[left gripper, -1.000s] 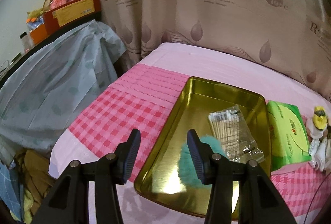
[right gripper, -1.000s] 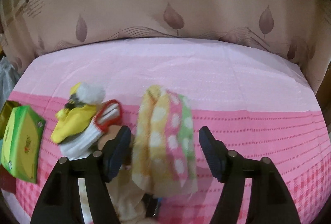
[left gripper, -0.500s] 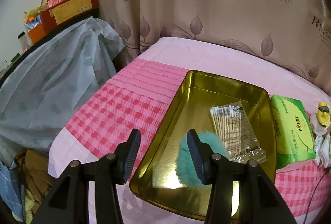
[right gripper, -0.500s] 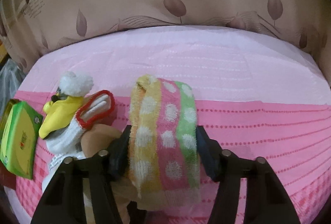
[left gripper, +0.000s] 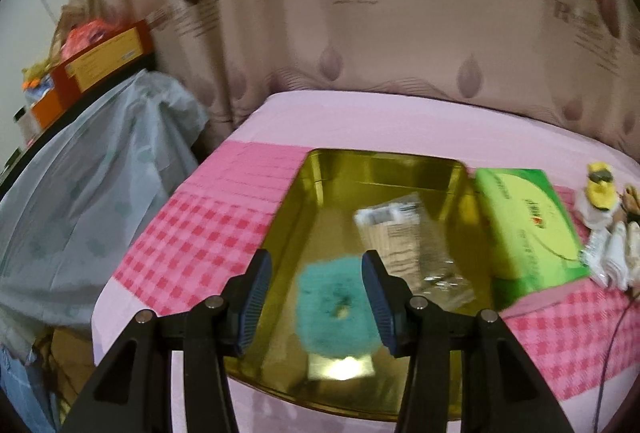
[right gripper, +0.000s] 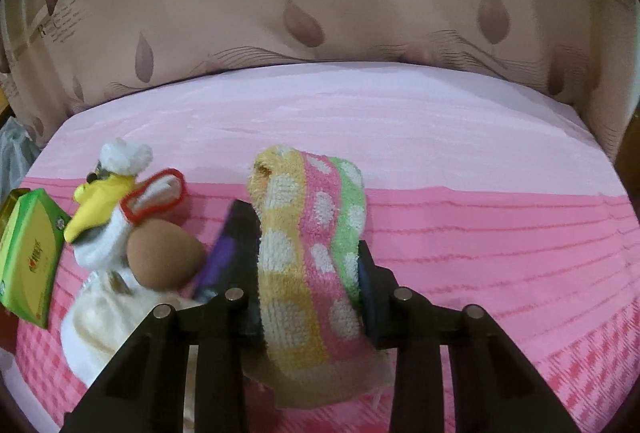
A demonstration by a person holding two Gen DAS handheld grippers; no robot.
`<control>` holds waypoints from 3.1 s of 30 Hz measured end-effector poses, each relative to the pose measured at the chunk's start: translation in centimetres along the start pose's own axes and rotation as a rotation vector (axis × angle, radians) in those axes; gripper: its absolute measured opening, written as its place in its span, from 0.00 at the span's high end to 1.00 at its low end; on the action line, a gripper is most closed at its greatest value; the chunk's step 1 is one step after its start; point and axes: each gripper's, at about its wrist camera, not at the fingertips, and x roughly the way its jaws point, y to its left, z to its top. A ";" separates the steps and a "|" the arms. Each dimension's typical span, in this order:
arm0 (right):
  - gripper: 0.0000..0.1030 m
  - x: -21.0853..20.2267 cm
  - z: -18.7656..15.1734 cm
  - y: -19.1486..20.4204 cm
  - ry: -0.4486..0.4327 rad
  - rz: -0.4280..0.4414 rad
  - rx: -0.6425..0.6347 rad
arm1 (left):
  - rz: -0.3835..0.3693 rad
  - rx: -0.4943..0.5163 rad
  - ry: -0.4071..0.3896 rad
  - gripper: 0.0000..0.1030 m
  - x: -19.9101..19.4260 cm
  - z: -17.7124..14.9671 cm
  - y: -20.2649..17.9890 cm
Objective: Organize soft objects
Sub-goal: 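Grasp the yellow-and-white plush toy with the left tool, then carry the yellow plush toy into the gold tin and open the left tool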
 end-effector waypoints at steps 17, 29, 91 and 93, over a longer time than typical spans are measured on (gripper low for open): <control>0.70 -2.0 -4.1 -3.2 0.010 -0.087 0.024 | -0.359 0.193 -0.010 0.47 -3.8 3.2 -14.4; 0.67 -1.9 -4.2 -3.6 0.013 -0.069 0.036 | -0.547 0.249 0.137 0.47 -0.4 7.2 -27.5; 0.62 -1.5 -4.2 -3.8 0.013 -0.039 0.049 | -0.363 0.172 0.134 0.72 -3.9 10.0 -15.7; 0.62 -1.6 -4.3 -3.8 0.013 -0.042 0.046 | -0.321 0.161 0.133 0.72 -3.2 9.9 -13.5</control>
